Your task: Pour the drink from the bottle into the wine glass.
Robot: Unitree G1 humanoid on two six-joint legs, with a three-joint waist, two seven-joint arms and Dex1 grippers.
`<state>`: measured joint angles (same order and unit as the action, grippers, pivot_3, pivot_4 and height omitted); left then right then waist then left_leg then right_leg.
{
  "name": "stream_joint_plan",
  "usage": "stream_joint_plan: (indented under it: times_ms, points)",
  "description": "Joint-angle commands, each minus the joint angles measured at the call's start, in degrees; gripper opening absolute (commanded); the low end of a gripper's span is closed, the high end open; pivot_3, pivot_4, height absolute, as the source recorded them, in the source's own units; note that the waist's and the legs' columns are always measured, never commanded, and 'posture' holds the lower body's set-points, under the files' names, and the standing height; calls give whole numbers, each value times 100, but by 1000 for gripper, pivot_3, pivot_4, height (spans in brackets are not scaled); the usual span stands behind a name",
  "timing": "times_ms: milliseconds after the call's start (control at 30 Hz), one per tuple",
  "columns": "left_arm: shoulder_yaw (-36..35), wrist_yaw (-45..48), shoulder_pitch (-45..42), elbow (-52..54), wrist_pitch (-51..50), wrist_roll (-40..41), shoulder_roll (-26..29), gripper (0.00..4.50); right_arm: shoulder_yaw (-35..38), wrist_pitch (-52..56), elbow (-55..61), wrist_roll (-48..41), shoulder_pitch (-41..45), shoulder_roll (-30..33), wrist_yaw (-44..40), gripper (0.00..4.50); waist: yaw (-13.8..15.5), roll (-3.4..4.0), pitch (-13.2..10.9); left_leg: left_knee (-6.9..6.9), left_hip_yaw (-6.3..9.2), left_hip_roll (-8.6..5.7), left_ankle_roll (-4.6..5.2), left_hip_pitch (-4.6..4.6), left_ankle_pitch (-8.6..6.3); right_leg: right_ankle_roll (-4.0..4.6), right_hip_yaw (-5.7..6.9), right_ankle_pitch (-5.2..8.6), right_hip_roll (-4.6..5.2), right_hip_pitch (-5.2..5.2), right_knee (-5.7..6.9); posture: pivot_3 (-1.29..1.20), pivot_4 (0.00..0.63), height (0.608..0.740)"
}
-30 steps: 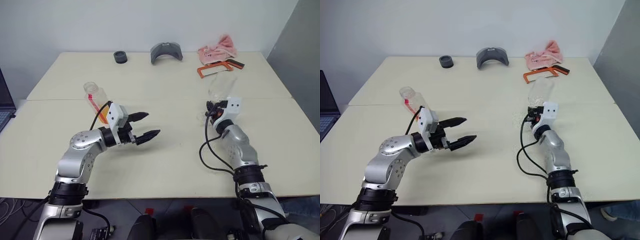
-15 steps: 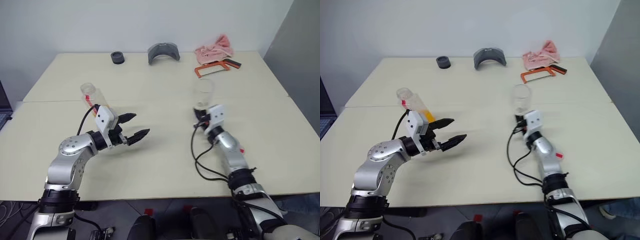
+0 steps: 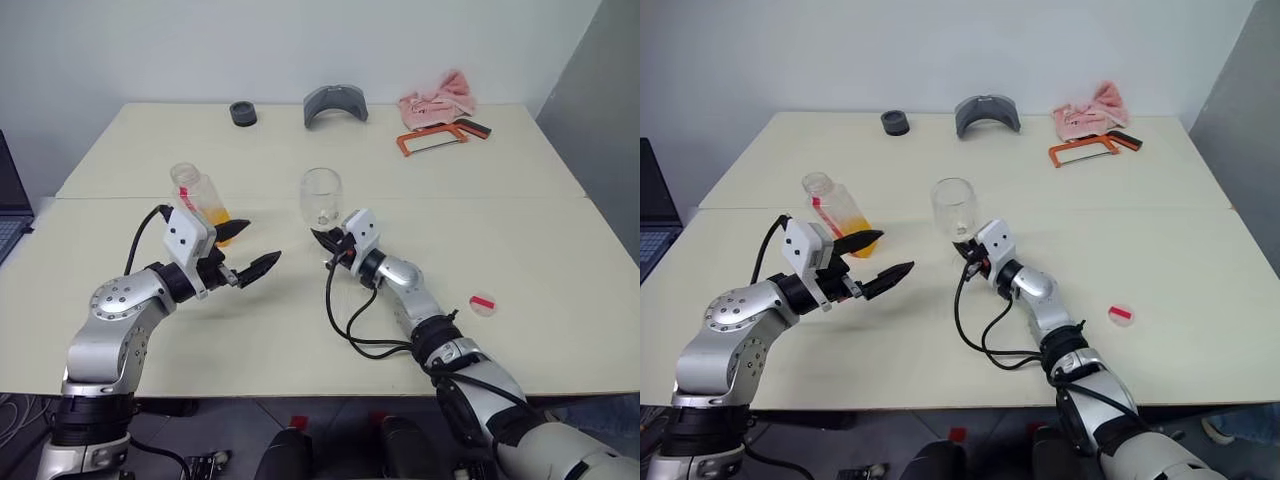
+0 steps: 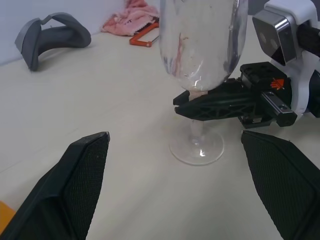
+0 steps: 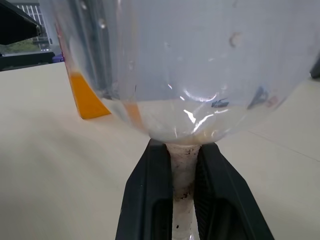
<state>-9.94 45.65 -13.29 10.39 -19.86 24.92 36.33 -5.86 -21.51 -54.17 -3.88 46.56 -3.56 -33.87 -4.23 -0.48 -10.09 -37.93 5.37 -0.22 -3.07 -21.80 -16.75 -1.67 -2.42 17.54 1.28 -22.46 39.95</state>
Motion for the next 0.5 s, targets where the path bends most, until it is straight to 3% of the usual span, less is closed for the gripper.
stream_joint_plan:
  times_ms: [33, 433, 500]
  points:
    - [-172, 0, -24, 340, -46, 180, 68, 4500, -3, -54, -63, 60, 60, -32, -66, 245, -2, 0, 0, 0, 1, 0, 0, 0, 0, 0, 0, 0, 0, 0, 1, 0, 150, 740]
    - [-106, -102, -239, 327, 45, 184, -24, 4500, 17, 16, 131, 49, -50, -57, -92, 4228, -12, 0, 0, -1, 3, -3, 0, 0, 0, 0, 3, 0, -3, 2, 1, 0, 150, 740]
    - [-104, -126, -259, 342, 54, 197, -51, 4500, 19, 53, 236, 41, -139, -16, -106, 4484, -11, 0, 0, -1, 3, -3, -1, 0, 0, 0, 3, 0, -3, 2, 1, 0, 150, 740]
